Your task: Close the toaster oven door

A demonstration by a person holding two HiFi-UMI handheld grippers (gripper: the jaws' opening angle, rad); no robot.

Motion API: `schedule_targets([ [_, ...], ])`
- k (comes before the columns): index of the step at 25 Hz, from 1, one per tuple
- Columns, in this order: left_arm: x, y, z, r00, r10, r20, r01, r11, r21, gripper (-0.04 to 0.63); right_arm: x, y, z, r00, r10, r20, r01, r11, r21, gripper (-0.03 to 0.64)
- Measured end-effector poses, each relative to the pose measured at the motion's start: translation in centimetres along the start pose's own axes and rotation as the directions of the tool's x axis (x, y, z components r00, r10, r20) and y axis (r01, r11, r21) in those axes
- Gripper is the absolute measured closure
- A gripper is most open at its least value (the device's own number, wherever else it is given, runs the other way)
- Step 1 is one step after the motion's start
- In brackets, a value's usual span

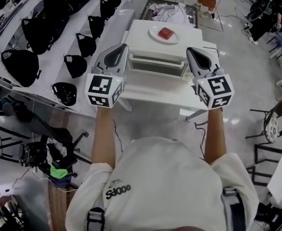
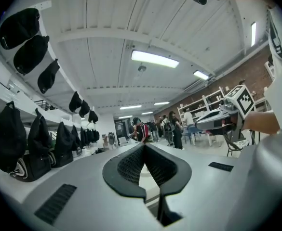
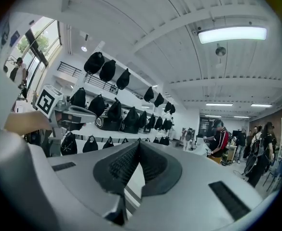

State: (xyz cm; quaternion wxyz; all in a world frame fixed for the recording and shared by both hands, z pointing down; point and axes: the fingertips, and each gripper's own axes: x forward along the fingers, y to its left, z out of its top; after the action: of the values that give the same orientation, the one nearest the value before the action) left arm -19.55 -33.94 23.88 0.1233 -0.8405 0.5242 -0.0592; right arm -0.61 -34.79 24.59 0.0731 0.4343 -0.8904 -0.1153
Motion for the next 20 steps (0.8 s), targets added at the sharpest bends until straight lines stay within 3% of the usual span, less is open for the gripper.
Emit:
schedule_targets([
  [20, -0.3, -1.0, -0.7, 1.0, -0.019, -0.008, 0.019, 1.0, 0.012, 0.577, 0.1, 0.9, -1.9, 0.998, 0.009, -0.067, -0.01, 1.0, -0.012, 0.609],
])
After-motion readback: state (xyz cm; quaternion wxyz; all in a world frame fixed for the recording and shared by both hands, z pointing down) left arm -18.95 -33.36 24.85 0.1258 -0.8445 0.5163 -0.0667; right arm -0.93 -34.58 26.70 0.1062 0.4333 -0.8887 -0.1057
